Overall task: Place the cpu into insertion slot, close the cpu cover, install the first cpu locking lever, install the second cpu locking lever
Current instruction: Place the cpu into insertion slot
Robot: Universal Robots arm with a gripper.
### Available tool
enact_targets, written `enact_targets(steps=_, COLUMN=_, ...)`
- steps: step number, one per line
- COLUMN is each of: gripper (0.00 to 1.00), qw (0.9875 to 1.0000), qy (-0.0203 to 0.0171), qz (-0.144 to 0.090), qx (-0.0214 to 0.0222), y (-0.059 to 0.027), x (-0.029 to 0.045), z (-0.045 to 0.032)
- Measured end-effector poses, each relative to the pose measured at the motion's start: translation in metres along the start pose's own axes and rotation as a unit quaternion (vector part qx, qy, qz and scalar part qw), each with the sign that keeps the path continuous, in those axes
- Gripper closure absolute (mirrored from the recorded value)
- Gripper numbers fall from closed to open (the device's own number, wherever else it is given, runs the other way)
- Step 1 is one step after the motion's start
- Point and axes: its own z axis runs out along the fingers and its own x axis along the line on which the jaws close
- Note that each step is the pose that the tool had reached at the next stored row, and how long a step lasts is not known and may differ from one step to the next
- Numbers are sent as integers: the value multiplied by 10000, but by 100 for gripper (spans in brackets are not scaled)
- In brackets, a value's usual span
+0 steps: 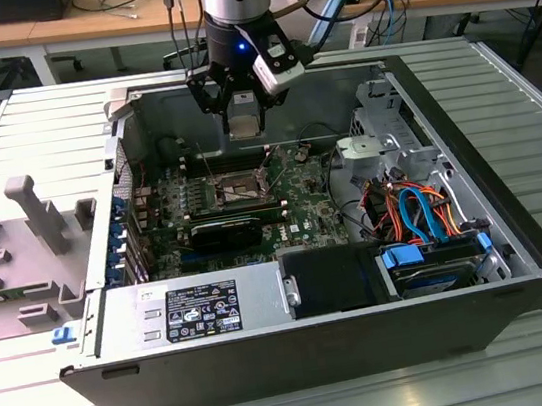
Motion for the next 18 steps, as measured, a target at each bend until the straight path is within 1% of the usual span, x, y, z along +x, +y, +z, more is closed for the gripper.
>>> enact_targets(steps=18, gripper=46, qw=10000, qy=-7, qz=77, qx=-2, y=-2, x=0, z=0)
